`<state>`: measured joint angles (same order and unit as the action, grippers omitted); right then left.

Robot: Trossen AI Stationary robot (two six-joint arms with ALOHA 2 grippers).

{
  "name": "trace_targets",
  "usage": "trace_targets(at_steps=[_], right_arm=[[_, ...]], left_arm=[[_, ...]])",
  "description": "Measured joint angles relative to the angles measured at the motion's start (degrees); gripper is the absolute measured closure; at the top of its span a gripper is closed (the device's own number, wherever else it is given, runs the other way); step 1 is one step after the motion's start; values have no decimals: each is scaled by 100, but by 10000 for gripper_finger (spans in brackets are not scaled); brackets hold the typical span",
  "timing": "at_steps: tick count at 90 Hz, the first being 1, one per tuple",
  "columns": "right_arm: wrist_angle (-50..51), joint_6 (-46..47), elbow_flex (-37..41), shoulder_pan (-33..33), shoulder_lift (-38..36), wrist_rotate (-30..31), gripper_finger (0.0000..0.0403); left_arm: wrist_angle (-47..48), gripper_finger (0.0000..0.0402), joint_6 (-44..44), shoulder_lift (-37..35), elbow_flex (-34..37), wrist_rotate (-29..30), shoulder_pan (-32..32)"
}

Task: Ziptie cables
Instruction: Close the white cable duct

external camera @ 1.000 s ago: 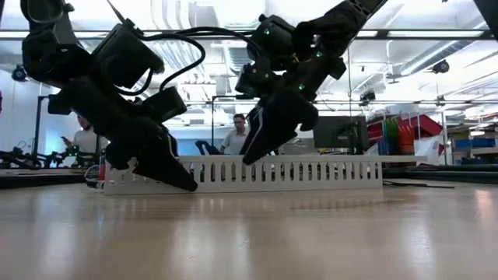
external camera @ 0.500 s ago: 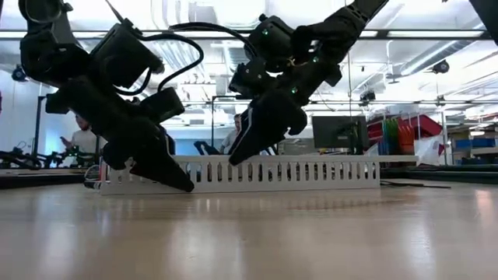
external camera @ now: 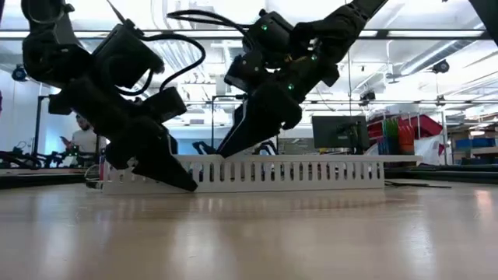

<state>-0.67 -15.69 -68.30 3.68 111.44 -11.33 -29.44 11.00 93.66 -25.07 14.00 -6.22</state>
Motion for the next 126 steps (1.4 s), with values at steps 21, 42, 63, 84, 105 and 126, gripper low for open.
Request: trace_targets(at_steps=[21, 42, 63, 84, 105, 126], right_arm=[[329, -3, 7, 79, -149, 60, 100], [537, 11, 76, 162, -292, 85, 119], [513, 104, 127, 173, -321, 87, 128], [468, 308, 134, 172, -315, 87, 118], [447, 241, 168, 194, -309, 86, 108], [78, 165, 176, 200, -294, 91, 116]], left_arm=[[911, 123, -28, -781, 4, -37, 0], [2207, 97, 56, -1832, -95, -312, -31], [3018, 88, 521, -2430, 132, -219, -228], [2559, 88, 540, -2268, 486, -120, -264], [944, 90, 756, -1899, 1074, 399, -602], [-625, 91, 755, -1255, 1539, 1110, -1033]])
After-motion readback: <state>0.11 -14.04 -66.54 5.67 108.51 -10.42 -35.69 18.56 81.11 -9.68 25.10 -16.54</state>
